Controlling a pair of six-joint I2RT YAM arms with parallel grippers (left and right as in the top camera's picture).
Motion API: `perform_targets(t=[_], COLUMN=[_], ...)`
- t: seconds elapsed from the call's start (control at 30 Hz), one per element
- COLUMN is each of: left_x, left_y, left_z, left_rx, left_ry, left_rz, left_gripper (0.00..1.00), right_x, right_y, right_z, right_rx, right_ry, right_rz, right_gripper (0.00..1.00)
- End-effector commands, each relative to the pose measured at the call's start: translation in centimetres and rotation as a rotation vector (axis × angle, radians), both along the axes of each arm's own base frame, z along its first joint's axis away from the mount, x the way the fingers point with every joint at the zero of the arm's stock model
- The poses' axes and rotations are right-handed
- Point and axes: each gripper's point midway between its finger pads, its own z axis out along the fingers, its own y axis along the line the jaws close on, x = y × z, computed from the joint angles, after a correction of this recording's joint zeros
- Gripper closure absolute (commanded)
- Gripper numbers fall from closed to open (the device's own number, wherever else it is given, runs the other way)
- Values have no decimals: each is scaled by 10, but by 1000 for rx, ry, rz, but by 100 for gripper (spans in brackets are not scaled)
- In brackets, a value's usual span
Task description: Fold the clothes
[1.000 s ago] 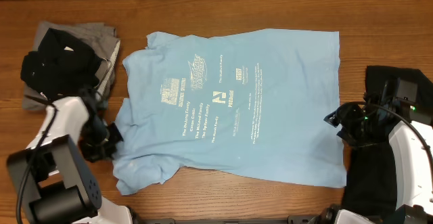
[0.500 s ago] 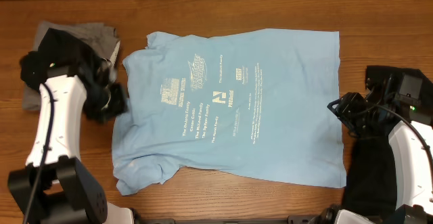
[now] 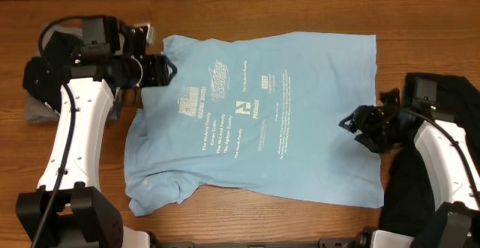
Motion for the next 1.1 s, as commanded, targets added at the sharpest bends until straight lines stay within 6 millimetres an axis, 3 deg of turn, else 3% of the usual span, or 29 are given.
perform_targets(t=[0.0, 0.23, 0.47, 0.57, 0.63, 0.67, 0.83, 1.0, 1.07], left_x=[20, 74, 147, 168, 176, 182, 186, 185, 186], left_y=[-2, 11, 21, 23, 22, 20, 11, 1, -6], left_z=[11, -20, -64, -84, -98, -117, -157, -182, -186], left_rx=[-32, 42, 88, 89, 85, 73, -17, -64, -83], left_ry=[-71, -93, -132, -163, -173, -164, -112, -77, -77], left_rz=[10, 7, 4, 9, 12, 24, 51, 46, 44], left_gripper=[43, 39, 27, 24, 22, 22, 22, 23, 29], right_x=[10, 10, 8, 4, 2, 1, -4, -6, -7], right_y=[22, 40, 42, 42, 43, 43, 43, 44, 44], right_z=[7, 8, 7, 6, 6, 6, 5, 4, 4], right_rx=[57, 58, 60, 63, 64, 65, 69, 71, 72], right_ry=[-56, -70, -62, -43, -35, -27, -7, 4, 8], right_rz=[66, 129, 134, 134, 133, 133, 132, 132, 132], right_gripper=[37, 38, 38, 38, 38, 38, 38, 39, 39])
